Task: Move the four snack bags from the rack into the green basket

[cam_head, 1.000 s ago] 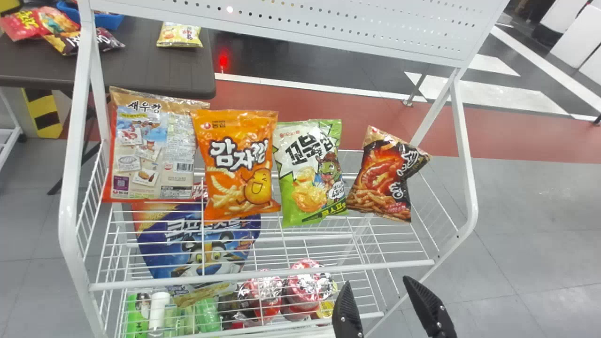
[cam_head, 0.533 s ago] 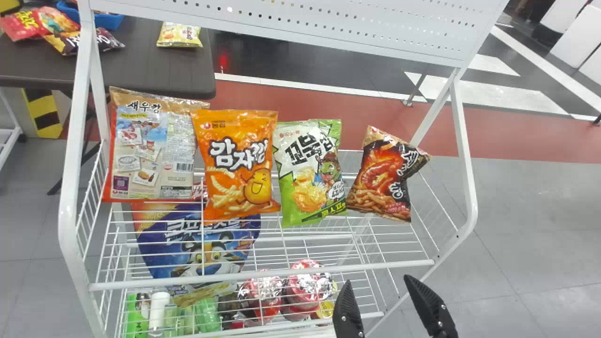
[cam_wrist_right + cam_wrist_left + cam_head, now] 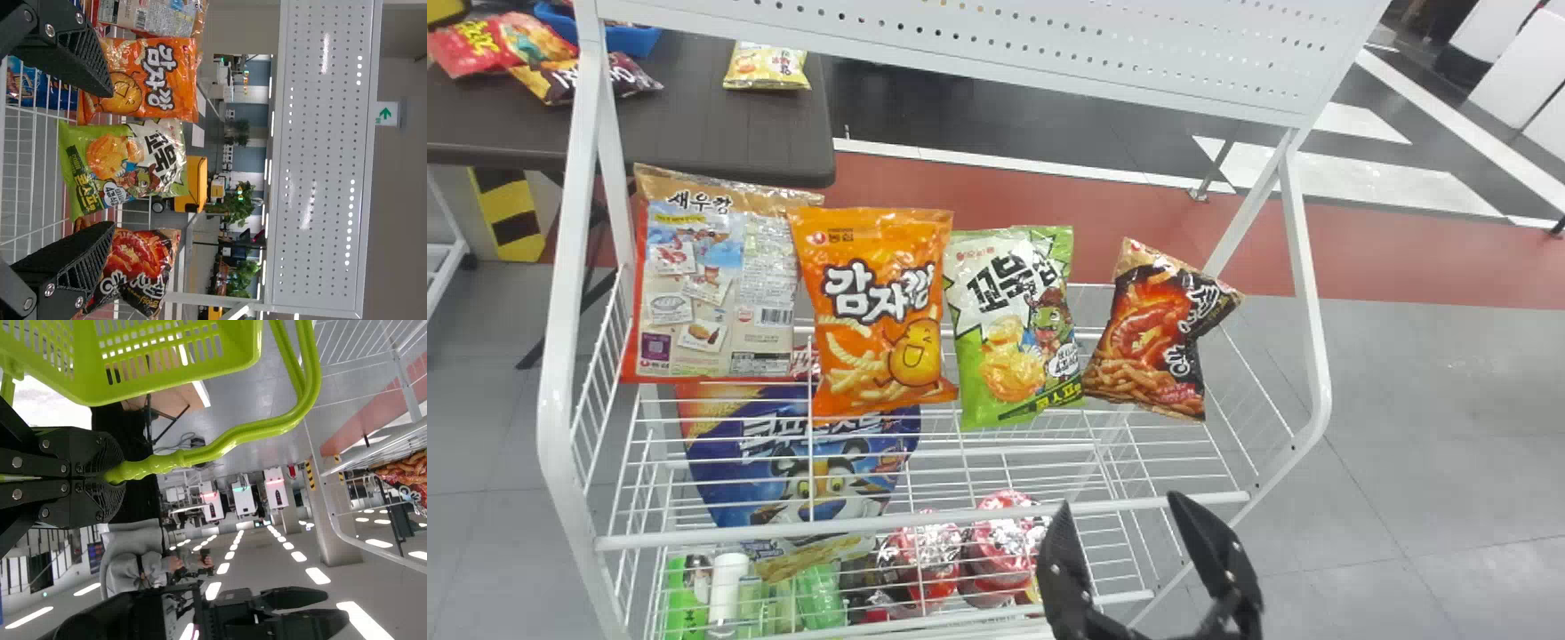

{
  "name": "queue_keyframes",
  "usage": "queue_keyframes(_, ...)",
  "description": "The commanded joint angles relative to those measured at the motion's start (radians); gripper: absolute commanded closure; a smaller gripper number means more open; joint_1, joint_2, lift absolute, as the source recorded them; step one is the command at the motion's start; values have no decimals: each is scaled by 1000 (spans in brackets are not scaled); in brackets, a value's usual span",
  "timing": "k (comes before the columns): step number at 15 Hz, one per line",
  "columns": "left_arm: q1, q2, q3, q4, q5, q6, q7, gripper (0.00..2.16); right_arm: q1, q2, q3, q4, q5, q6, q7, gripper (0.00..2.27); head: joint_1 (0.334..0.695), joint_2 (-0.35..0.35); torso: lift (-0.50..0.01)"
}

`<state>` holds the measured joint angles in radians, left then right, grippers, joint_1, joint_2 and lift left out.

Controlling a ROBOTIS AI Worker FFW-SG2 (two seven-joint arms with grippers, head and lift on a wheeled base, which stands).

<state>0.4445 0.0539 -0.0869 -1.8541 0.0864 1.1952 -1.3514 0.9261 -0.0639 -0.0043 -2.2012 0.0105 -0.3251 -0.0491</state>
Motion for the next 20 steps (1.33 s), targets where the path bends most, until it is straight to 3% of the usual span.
queue_keyframes(1, -6, 0, -19, 6, -5, -2, 11, 2081, -127, -14, 33, 57, 0, 73, 14, 134, 695, -350, 0)
queue_keyframes(2, -9, 0, -25, 10, -7, 1, 11, 2081, -202, -8, 55, 78, -7, 162, 61, 137, 695, -350, 0)
queue_keyframes(8, -33, -3, -59, 35, -14, 1, 21, 2081, -578, -7, 185, 270, -37, 472, 112, 140, 695, -346, 0)
queue_keyframes(12, -44, 1, -65, 39, -14, 7, 21, 2081, -767, 7, 288, 423, -60, 484, 129, 140, 695, -213, 0)
queue_keyframes(15, -47, 4, -54, 39, -14, 10, 15, 2081, -877, 50, 313, 543, -64, 469, 130, 144, 695, -126, 0)
queue_keyframes(20, -66, 11, -45, 49, -7, 7, 8, 2078, -1034, 58, 359, 673, -145, 462, 140, 164, 695, -55, 0)
